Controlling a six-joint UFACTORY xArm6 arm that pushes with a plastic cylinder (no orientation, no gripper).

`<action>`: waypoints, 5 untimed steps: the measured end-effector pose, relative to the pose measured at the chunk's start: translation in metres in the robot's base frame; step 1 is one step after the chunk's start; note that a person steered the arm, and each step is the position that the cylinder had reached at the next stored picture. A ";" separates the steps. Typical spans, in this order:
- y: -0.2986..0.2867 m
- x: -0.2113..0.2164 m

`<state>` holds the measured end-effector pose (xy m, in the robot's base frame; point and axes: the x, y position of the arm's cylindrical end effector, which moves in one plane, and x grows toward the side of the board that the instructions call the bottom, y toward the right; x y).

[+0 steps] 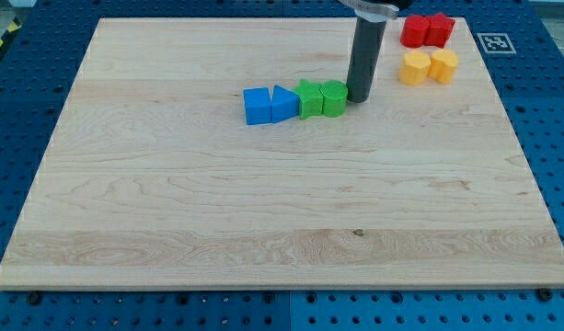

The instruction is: Point yourself at the center right of the board

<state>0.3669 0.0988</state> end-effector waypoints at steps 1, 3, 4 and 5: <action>0.000 0.000; 0.031 0.000; 0.056 0.002; 0.077 0.012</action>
